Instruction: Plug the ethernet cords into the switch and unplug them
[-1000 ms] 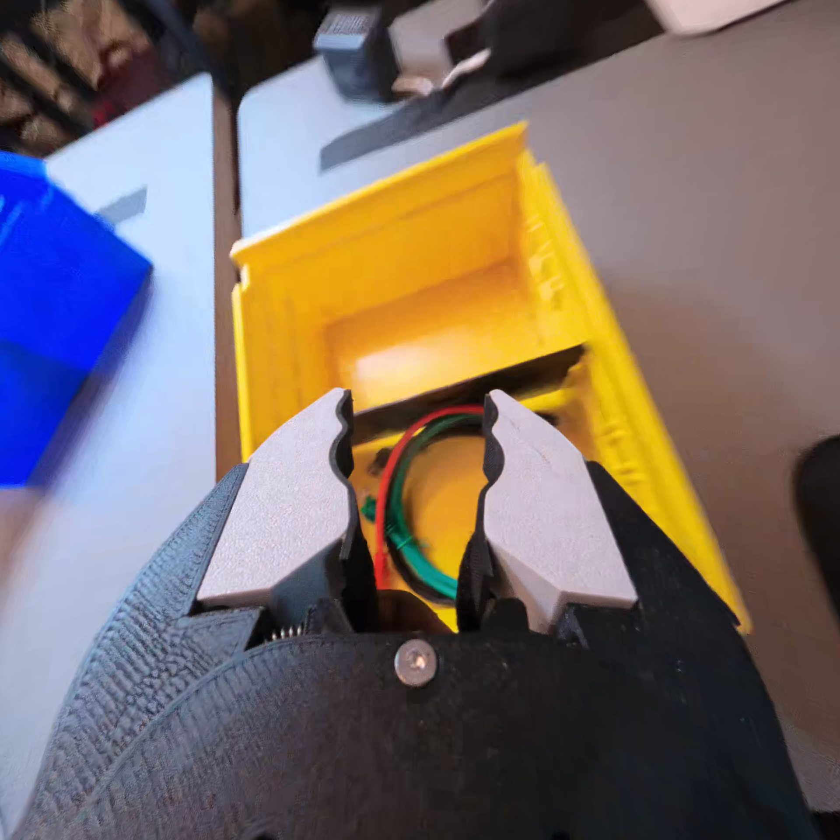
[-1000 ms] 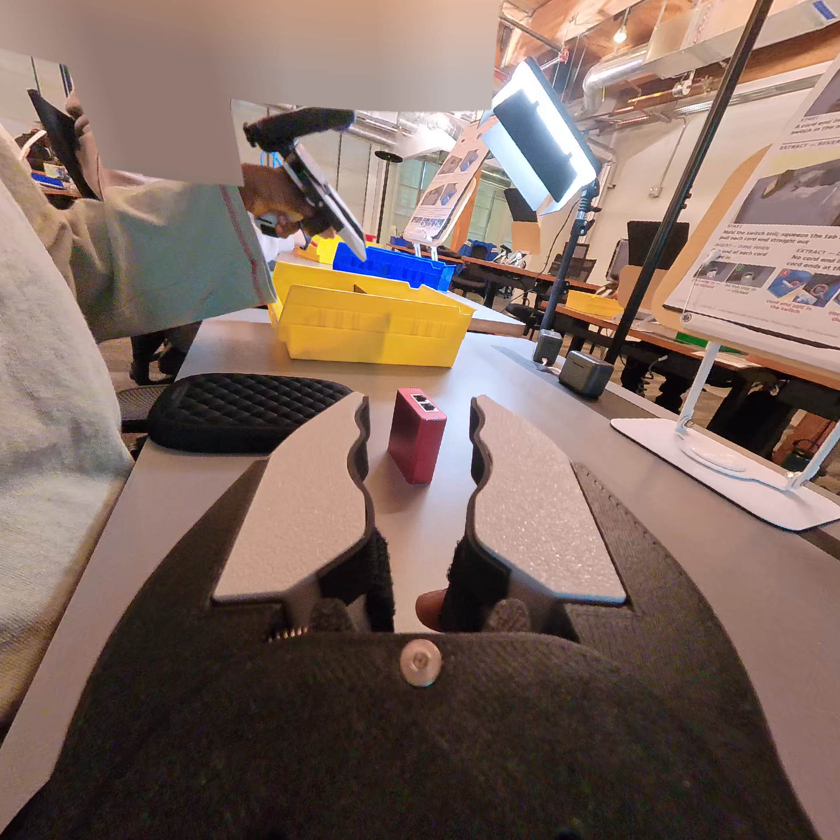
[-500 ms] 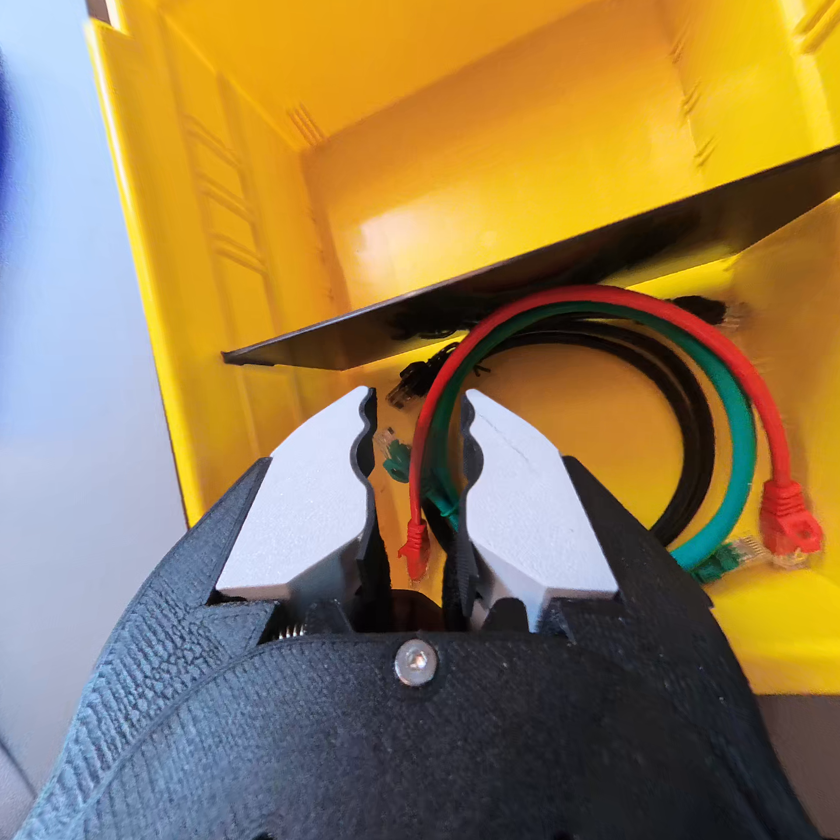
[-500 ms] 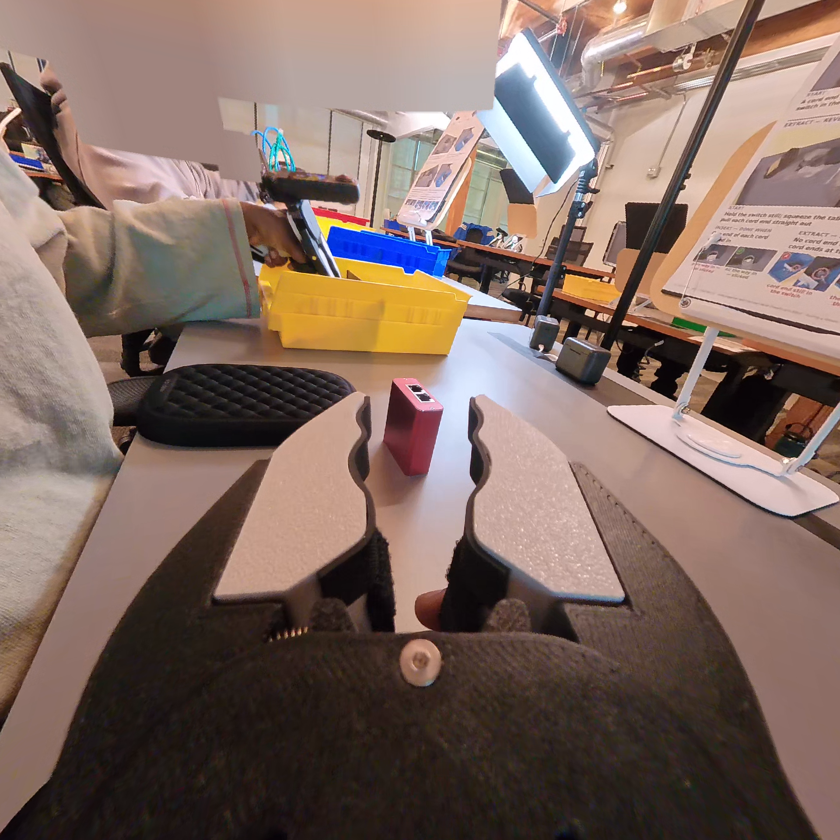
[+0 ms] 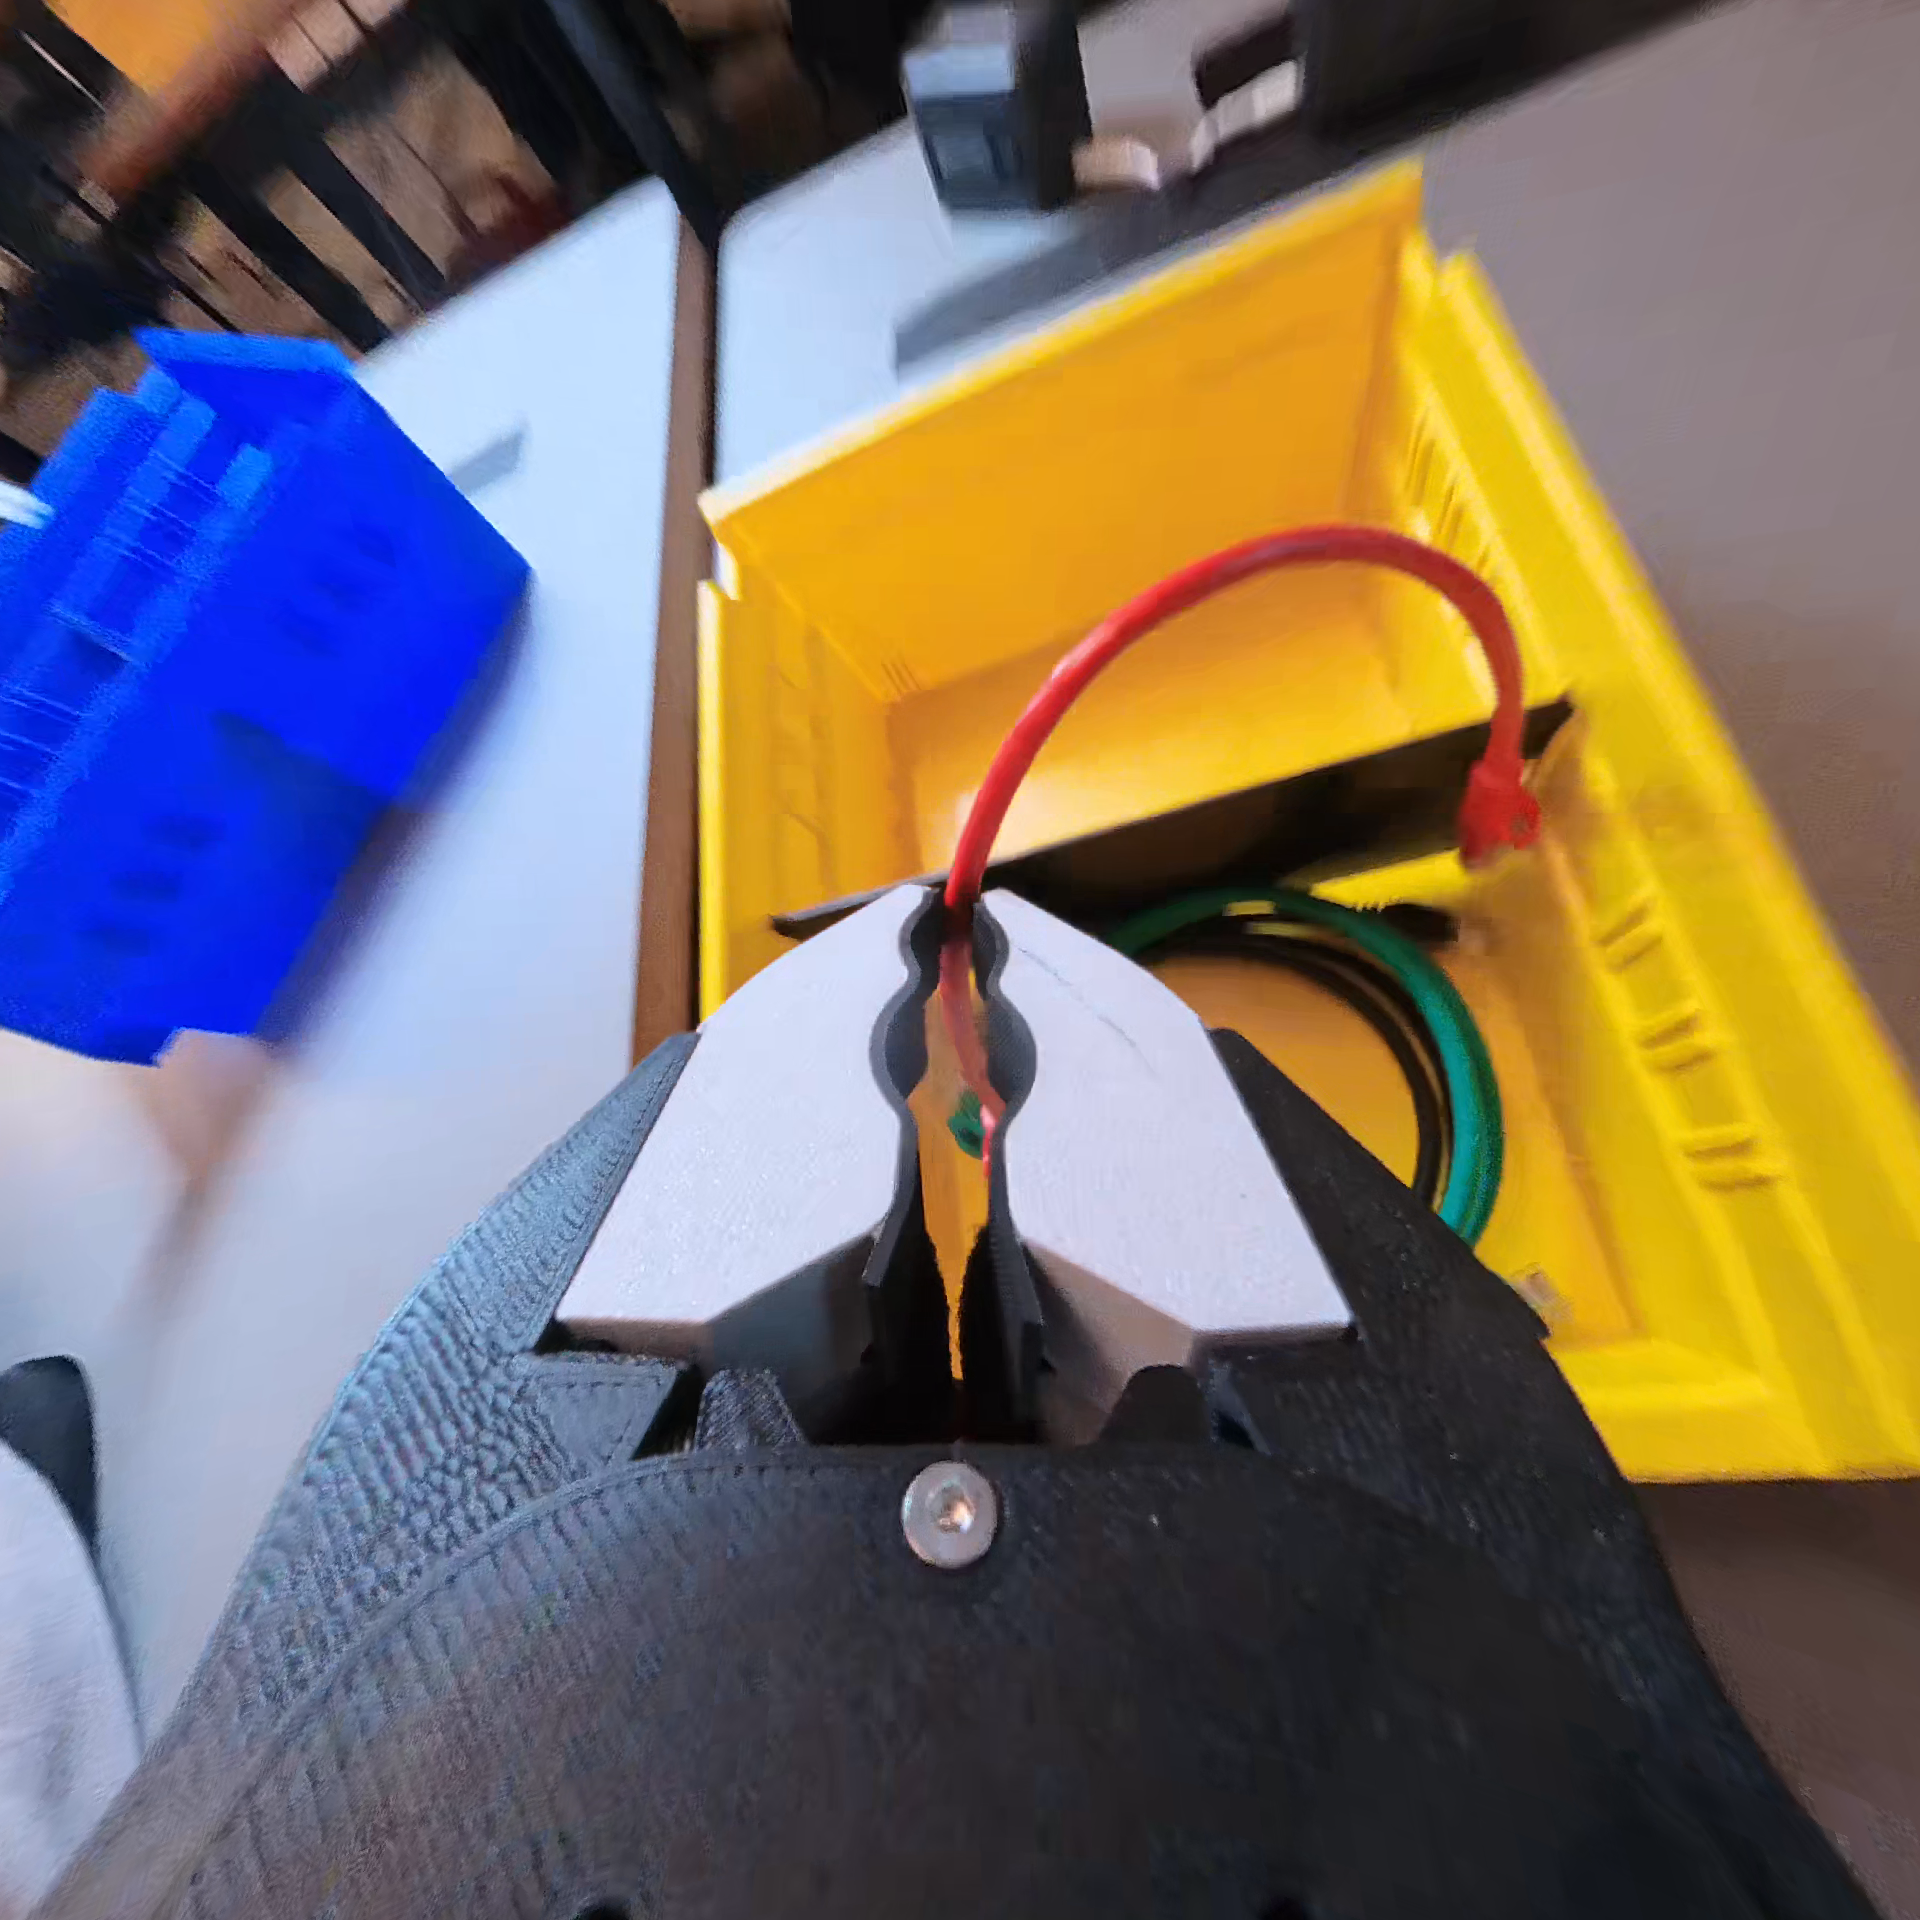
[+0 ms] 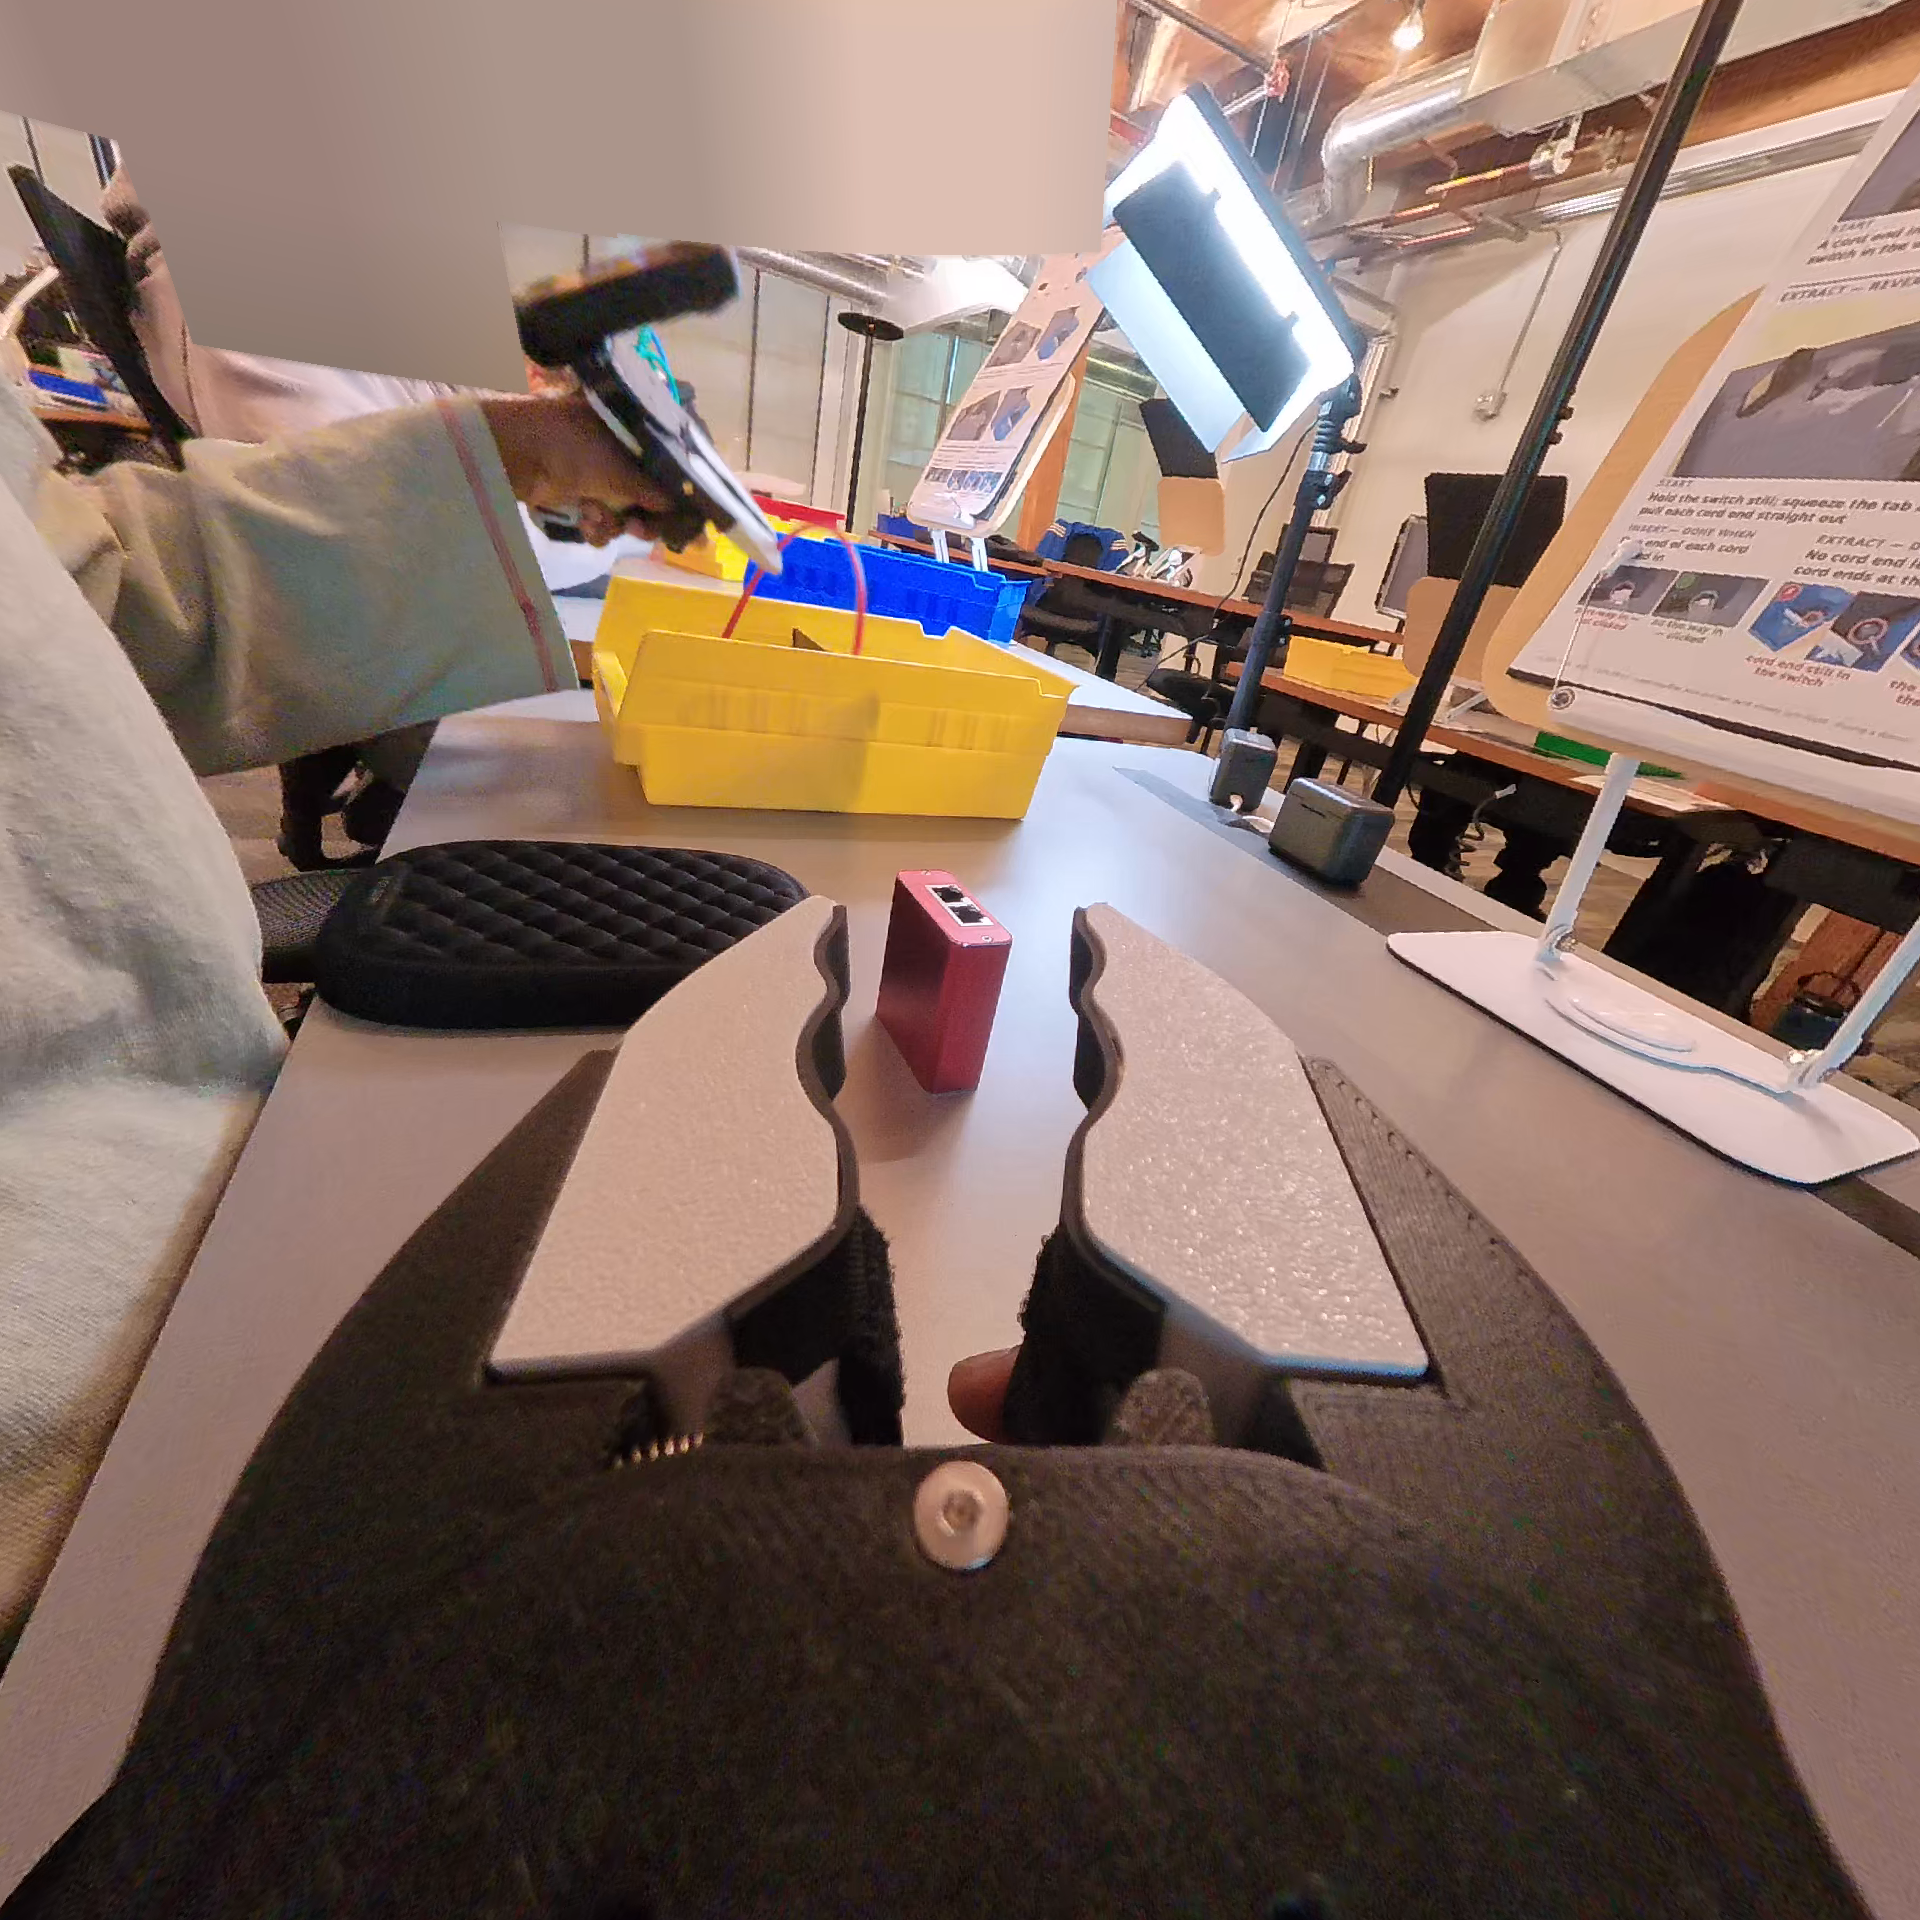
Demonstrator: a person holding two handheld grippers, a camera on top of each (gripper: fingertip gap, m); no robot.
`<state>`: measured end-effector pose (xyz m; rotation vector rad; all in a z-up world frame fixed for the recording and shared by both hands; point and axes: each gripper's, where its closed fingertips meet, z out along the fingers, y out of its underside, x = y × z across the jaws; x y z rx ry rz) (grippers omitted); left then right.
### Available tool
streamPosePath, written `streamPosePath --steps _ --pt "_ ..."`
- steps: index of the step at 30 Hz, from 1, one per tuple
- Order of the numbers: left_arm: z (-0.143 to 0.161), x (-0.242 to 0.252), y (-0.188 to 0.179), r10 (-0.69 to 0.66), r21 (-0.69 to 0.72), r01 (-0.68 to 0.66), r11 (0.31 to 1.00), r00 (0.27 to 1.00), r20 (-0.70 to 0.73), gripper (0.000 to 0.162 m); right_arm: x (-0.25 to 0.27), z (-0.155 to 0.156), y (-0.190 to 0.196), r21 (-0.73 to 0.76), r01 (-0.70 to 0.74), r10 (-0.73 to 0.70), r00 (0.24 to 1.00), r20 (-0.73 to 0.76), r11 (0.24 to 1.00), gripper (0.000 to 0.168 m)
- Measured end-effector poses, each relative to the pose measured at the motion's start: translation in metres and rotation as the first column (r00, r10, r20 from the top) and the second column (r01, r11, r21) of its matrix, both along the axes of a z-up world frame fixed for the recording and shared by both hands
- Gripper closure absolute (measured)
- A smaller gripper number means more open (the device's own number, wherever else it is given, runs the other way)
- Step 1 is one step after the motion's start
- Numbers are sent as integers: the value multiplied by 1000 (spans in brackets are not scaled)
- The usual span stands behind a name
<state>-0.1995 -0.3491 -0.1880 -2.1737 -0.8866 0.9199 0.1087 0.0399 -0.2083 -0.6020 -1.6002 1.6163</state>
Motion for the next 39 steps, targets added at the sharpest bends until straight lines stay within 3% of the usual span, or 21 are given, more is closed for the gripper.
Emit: streamPosePath --steps 6,11,14,18,22,26,28,30,33,35,39 --pt "88 28 28 -23 58 43 997 952 -304 157 1 0 -1 7 2 -2 1000 -6 1000 128" --pt "122 59 80 -134 115 196 974 905 -404 157 1 0 -3 31 7 -7 1000 -13 999 128" --pt "120 81 122 -244 145 322 936 887 -392 157 0 13 -9 59 43 -38 996 -79 997 126" --pt "105 115 180 -396 170 479 861 842 -365 157 0 43 -43 3 -25 25 992 -123 1000 123" --pt "89 150 229 -556 151 620 770 768 -318 157 -4 50 -79 -7 -123 123 992 -22 992 119" --pt "83 179 263 -682 105 728 677 675 -282 157 -11 55 -90 -31 -145 147 987 70 989 120" --pt "82 192 277 -731 79 771 631 626 -273 157 -14 51 -90 -2 -150 149 983 109 989 127" --pt "81 203 289 -776 54 812 581 573 -263 157 -9 46 -96 11 -218 214 965 152 976 159" --pt "82 210 306 -808 5 845 535 513 -290 156 3 55 -103 -106 -321 333 934 129 941 161" --pt "86 212 314 -806 -1 854 521 492 -330 137 6 71 -96 -279 -340 373 925 72 898 164" --pt "99 234 321 -777 121 893 433 438 -452 118 16 112 -57 -604 -393 360 915 -181 693 165"
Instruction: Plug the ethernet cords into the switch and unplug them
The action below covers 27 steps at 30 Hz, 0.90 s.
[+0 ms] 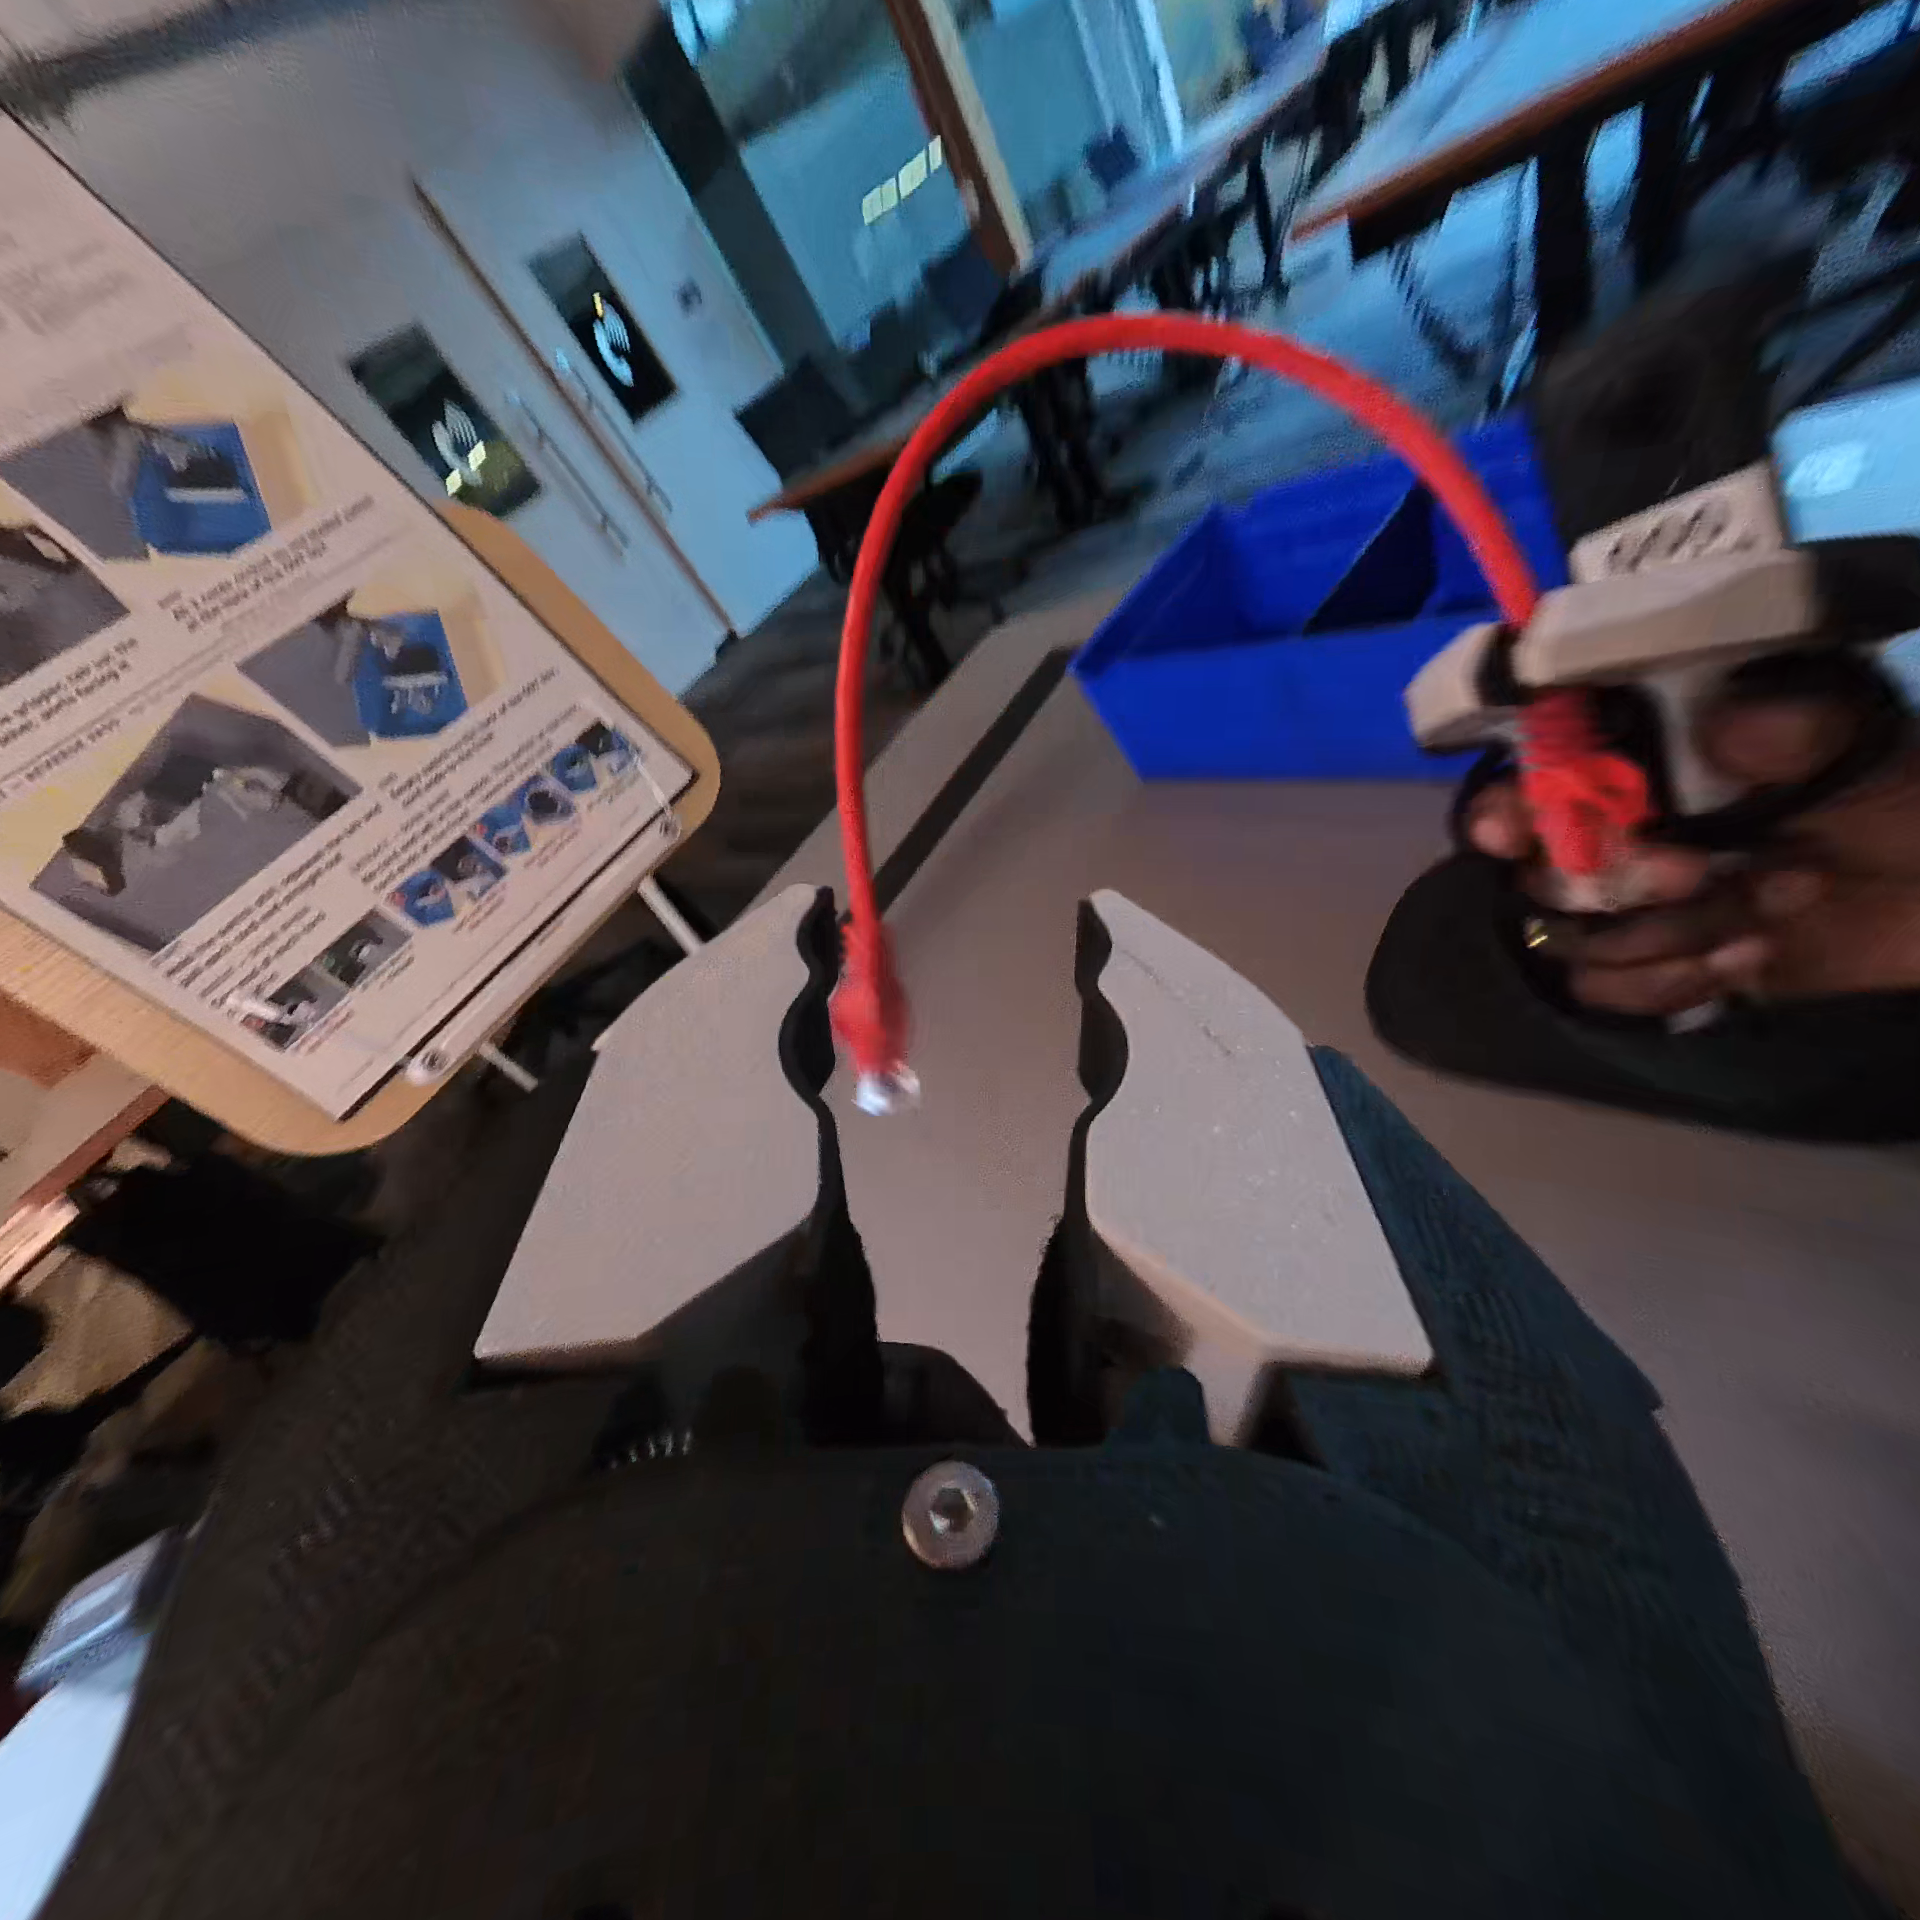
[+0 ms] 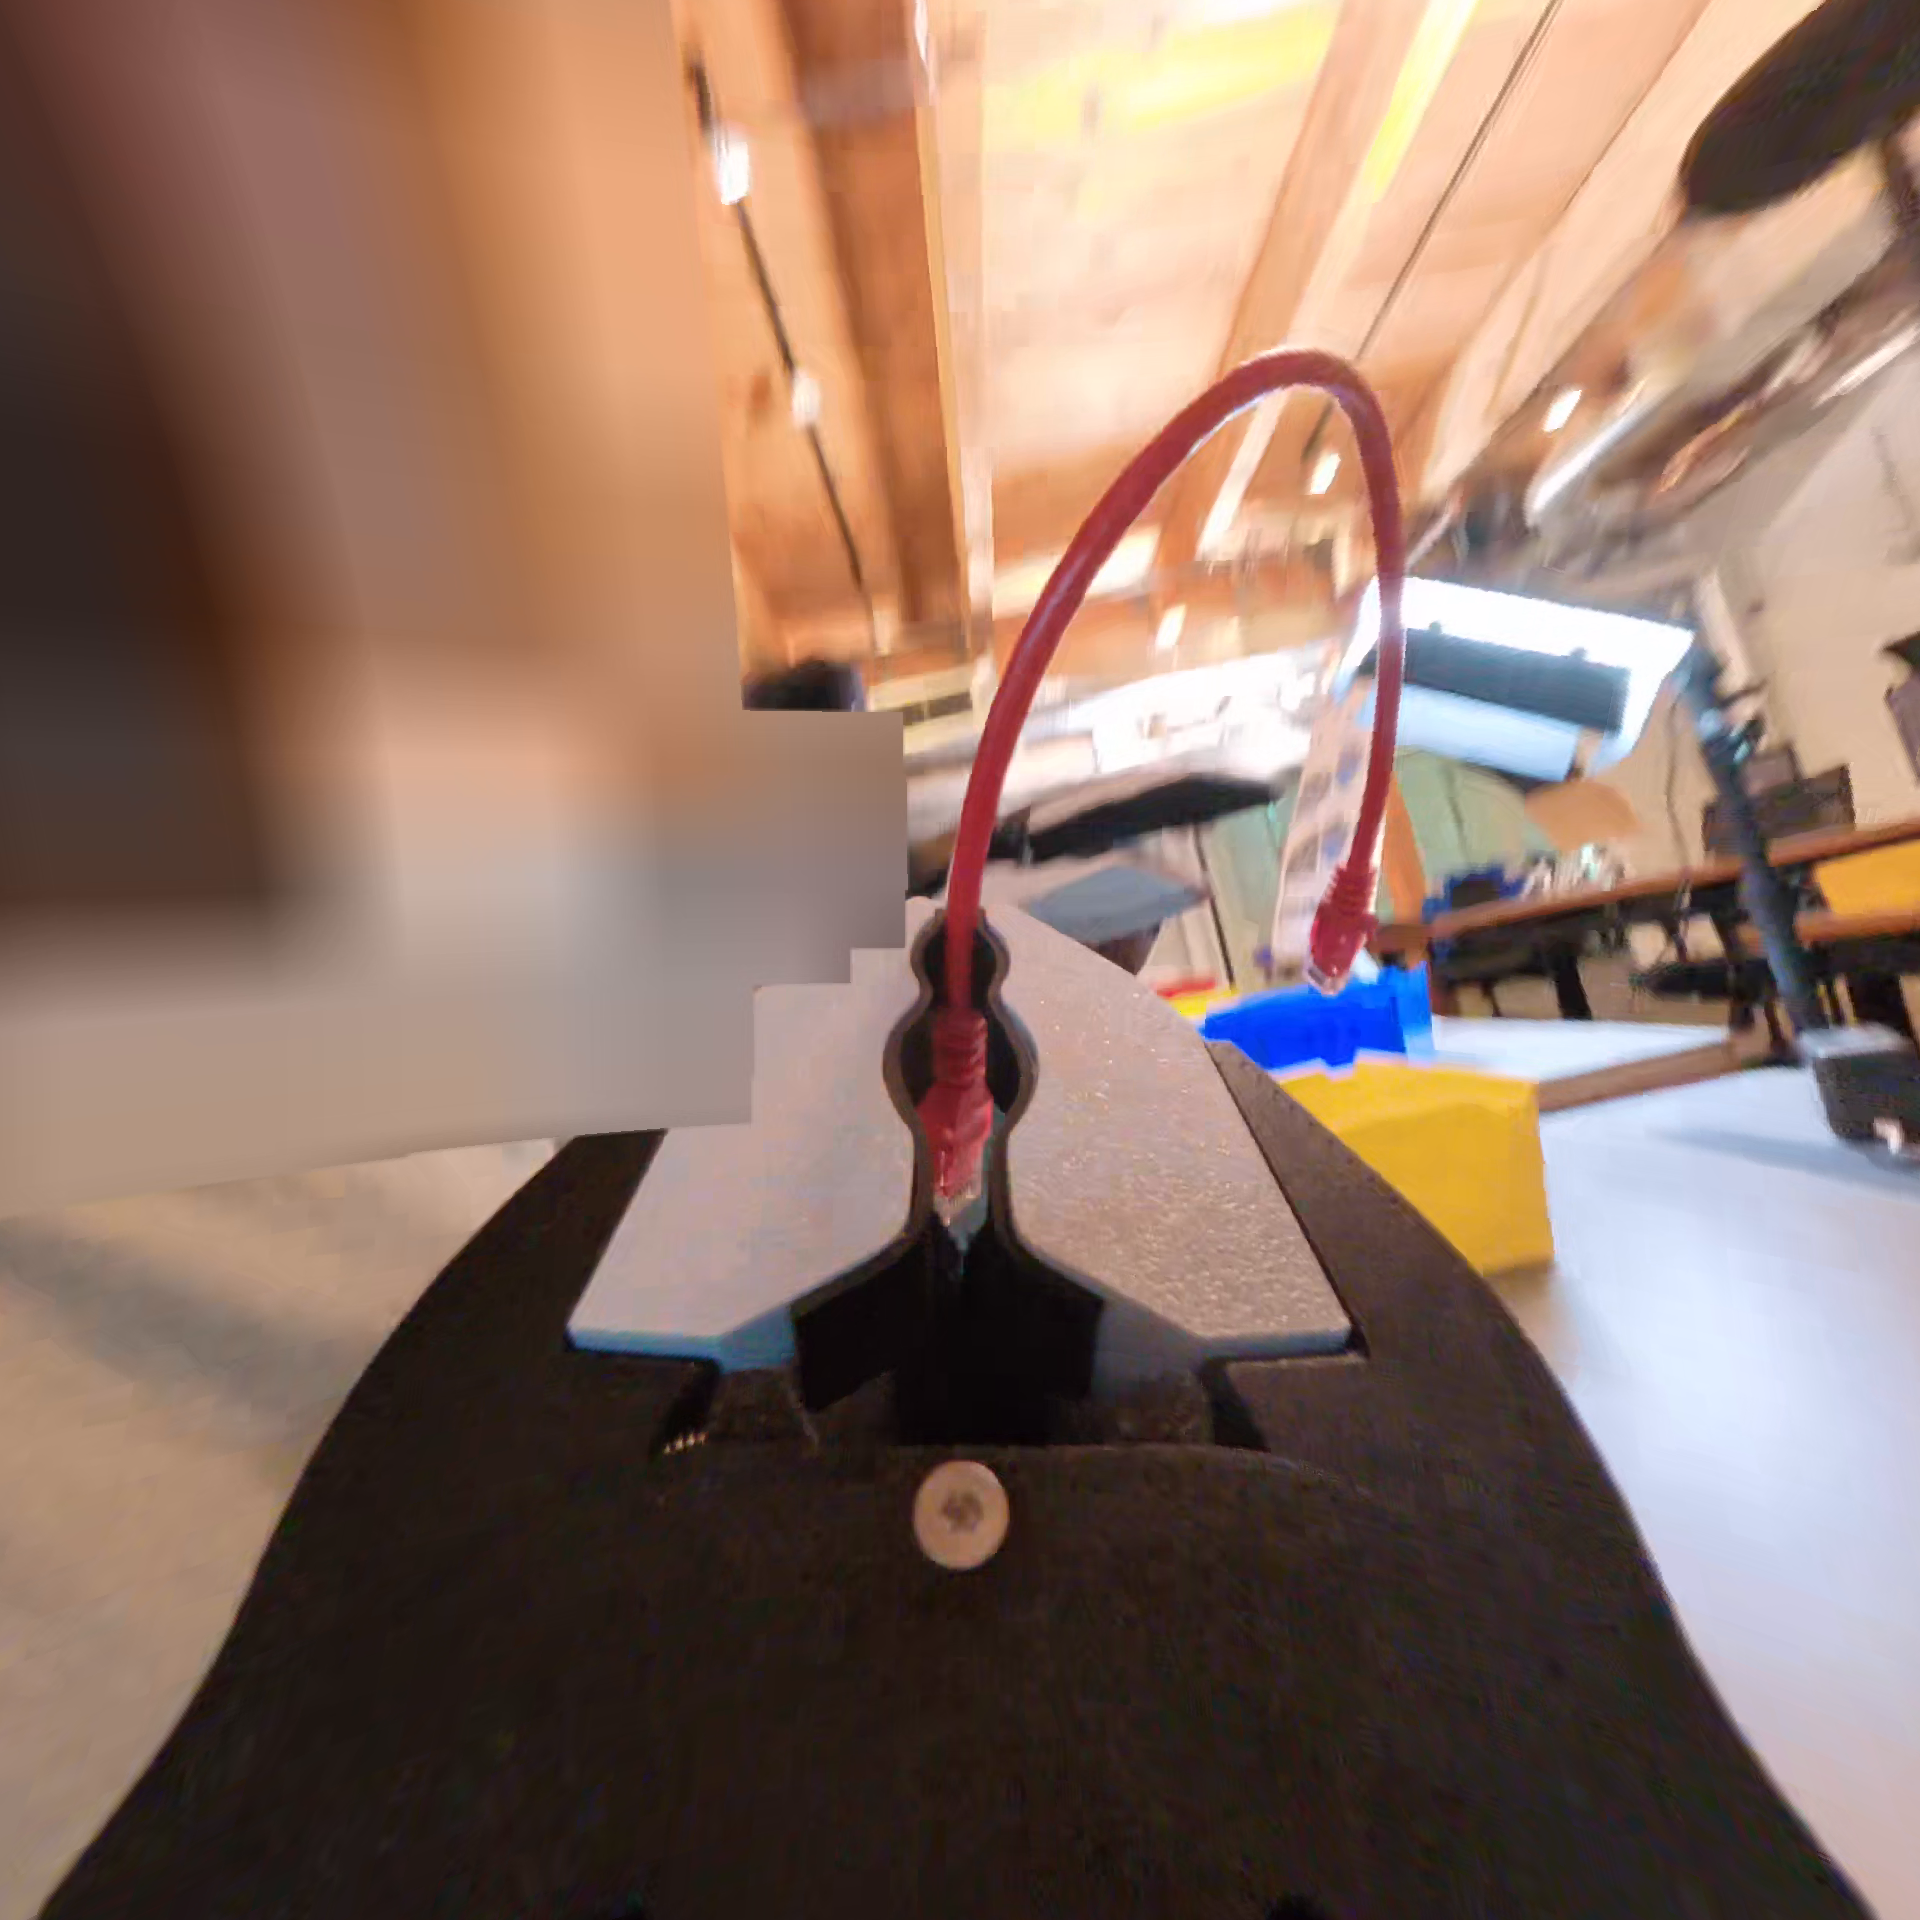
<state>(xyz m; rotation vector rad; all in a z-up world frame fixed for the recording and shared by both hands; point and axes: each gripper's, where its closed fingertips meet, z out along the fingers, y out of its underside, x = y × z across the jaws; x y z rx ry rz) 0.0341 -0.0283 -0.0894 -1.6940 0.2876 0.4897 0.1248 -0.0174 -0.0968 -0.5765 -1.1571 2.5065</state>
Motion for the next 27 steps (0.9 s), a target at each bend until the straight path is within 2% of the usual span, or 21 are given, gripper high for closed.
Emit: streamPosePath --steps 2,5,7,10,13,17,22,27 --pt "1 21 -1 -97 102 91 991 994 56 117 1 8 21 -144 36 -39 999 -17 989 164" --pt "-19 57 7 -236 154 209 966 954 184 116 -3 8 35 -218 87 -91 996 -8 972 162" --pt "-32 64 14 -225 164 195 967 956 189 115 -7 5 35 -227 108 -108 994 9 968 163" --pt "-36 81 22 -265 228 216 949 941 211 117 -8 4 37 -273 125 -125 992 16 954 163" --pt "-39 84 28 -233 246 190 950 960 156 121 -9 5 38 -327 130 -131 991 22 936 161" --pt "-47 88 33 -238 246 194 950 958 162 127 -10 4 34 -359 118 -117 993 23 926 163" --pt "-47 89 29 -267 271 218 938 950 160 149 -14 3 26 -353 89 -84 996 29 932 163" --pt "-40 81 20 -239 325 185 928 962 135 150 -19 3 18 -293 96 -83 995 54 951 162"
